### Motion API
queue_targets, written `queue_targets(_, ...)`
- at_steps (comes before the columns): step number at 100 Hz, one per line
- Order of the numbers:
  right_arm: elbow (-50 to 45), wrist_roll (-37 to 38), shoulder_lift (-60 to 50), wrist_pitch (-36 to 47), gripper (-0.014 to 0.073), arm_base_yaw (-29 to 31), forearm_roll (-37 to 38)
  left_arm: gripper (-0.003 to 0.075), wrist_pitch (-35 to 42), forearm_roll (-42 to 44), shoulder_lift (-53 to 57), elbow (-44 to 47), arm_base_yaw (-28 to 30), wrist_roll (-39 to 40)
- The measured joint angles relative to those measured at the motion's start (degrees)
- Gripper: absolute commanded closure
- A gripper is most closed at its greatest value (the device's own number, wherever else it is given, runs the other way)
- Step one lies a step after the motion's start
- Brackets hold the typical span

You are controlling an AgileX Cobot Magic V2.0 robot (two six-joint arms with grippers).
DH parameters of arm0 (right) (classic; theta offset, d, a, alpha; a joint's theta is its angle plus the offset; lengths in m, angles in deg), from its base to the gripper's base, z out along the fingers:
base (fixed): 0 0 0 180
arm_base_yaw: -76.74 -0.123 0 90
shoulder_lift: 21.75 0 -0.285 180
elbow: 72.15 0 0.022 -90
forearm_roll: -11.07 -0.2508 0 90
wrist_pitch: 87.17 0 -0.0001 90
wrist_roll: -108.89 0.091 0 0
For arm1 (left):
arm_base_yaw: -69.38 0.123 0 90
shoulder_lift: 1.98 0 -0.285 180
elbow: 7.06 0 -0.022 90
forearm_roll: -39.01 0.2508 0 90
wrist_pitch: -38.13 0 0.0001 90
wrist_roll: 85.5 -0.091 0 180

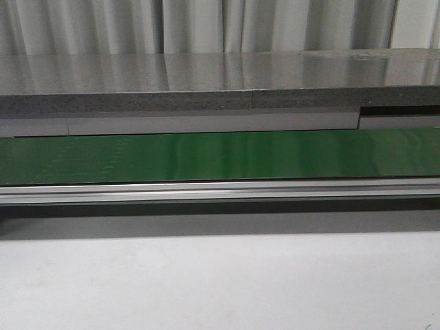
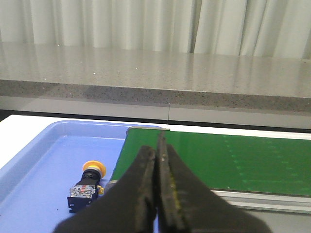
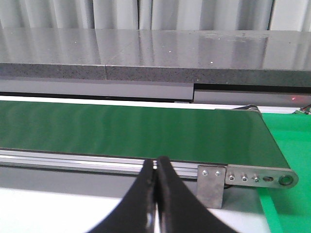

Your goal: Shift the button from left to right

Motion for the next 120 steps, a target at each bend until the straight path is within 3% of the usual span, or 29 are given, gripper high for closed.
queue_targets(67, 0.0, 0.0, 0.0, 0.0, 0.066, 0.0, 0.0, 0.0741, -1.5, 0.0, 0.0, -0.1, 0.0, 0.0)
queue_targets(95, 0.0, 0.0, 0.0, 0.0, 0.066, 0.0, 0.0, 0.0741, -13.1, 0.0, -7.3, -12.6, 0.0, 0.0)
queue_targets(120, 0.0, 0.0, 0.0, 0.0, 0.066, 0.0, 0.0, 0.0741, -34.9, 0.0, -22.1, -31.0, 0.0, 0.0)
